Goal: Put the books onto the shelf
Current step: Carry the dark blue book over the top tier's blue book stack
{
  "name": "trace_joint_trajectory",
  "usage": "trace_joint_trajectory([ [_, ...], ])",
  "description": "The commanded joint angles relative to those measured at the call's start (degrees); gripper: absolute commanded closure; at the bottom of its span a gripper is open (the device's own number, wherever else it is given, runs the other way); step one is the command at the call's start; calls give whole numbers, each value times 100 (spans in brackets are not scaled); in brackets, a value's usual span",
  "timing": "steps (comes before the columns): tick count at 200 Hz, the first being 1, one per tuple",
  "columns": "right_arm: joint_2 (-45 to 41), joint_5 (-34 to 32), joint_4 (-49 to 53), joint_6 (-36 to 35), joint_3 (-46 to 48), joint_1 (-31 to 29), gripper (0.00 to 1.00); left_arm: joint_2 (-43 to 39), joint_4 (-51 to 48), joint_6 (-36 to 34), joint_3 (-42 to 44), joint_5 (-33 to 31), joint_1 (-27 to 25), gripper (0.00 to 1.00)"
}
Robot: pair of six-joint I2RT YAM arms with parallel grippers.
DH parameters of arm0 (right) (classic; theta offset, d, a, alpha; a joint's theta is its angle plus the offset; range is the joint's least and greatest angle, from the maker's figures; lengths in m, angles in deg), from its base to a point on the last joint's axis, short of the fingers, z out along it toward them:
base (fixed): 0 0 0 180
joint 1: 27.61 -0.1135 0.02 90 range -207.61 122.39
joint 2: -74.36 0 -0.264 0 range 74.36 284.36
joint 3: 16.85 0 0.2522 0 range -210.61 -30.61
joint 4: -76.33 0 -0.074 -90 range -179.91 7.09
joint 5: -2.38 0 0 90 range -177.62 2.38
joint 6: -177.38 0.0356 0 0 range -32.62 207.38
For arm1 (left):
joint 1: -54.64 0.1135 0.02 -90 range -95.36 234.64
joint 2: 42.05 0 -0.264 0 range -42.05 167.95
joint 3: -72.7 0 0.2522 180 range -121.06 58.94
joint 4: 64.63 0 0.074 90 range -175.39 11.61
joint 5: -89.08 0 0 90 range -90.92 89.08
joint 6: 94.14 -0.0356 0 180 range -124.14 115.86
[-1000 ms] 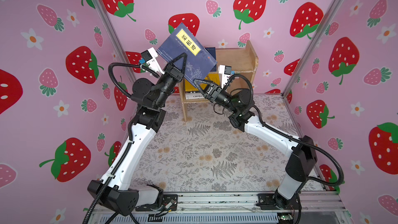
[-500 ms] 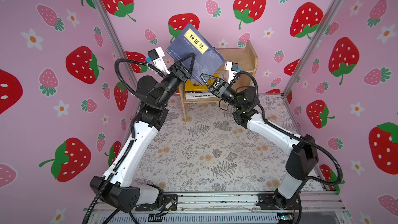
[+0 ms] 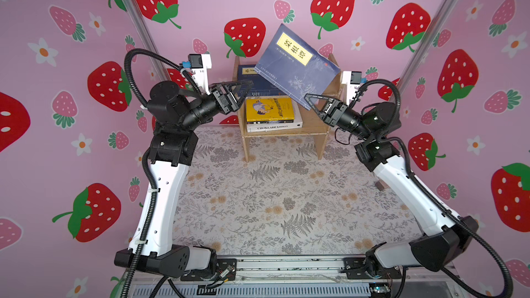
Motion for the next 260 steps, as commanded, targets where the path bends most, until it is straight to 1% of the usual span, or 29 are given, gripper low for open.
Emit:
trace_joint_trajectory([
  [1,-153,330,179,-20,156,41,92,57,421,97,-42,795,8,12],
  [27,-237,453,140,32,178,50,92,160,524,214,-146,823,8,13],
  [49,-185,596,-40,236,203,50,92,285,1090,670,-147,1030,8,14],
  [62,-113,694,-157,396,199,51,92,382,1411,919,-162,1090,-37,18],
  [82,25,780,-305,572,130,46,92,537,1342,861,-356,1147,-175,27],
  [106,160,849,-411,677,16,50,92,642,1315,871,-515,1146,-255,45],
  [116,205,849,-393,677,-42,57,91,659,1337,901,-542,1148,-264,56],
  [130,271,841,-393,677,-133,67,91,642,1340,911,-544,1081,-263,69],
  [140,320,795,-389,663,-208,67,90,639,1339,911,-542,1001,-265,81],
  [155,403,635,-384,579,-305,76,88,631,1268,887,-550,803,-265,91],
  [162,450,506,-384,535,-334,76,84,639,1226,885,-572,691,-262,93],
  [164,459,466,-384,525,-342,76,82,640,1222,891,-581,650,-264,97],
  [169,488,320,-384,499,-356,76,78,655,1179,897,-609,540,-262,100],
  [181,584,-50,-340,370,-411,76,69,705,1060,917,-711,233,-251,100],
  [193,654,-565,-209,121,-462,76,54,793,913,961,-884,-97,-247,100],
  [197,665,-789,-161,27,-464,76,50,825,878,987,-949,-201,-239,100],
  [201,667,-1054,-85,-69,-470,70,49,867,849,1021,-1018,-302,-221,100],
  [203,667,-1198,-37,-122,-475,66,45,884,837,1055,-1044,-345,-216,100],
  [207,667,-1489,45,-215,-480,61,42,922,809,1099,-1112,-456,-206,100],
  [224,646,-2755,220,-825,-435,-82,38,1120,864,1397,-1367,-814,-121,100],
  [235,680,-3425,233,-1223,-442,-228,35,1299,786,1601,-1603,-984,-56,100],
  [247,805,-3819,238,-1631,-564,-354,33,1528,609,1808,-1910,-1095,14,100],
  [260,992,-4000,352,-2013,-833,-456,31,1786,343,2013,-2273,-1132,97,100],
])
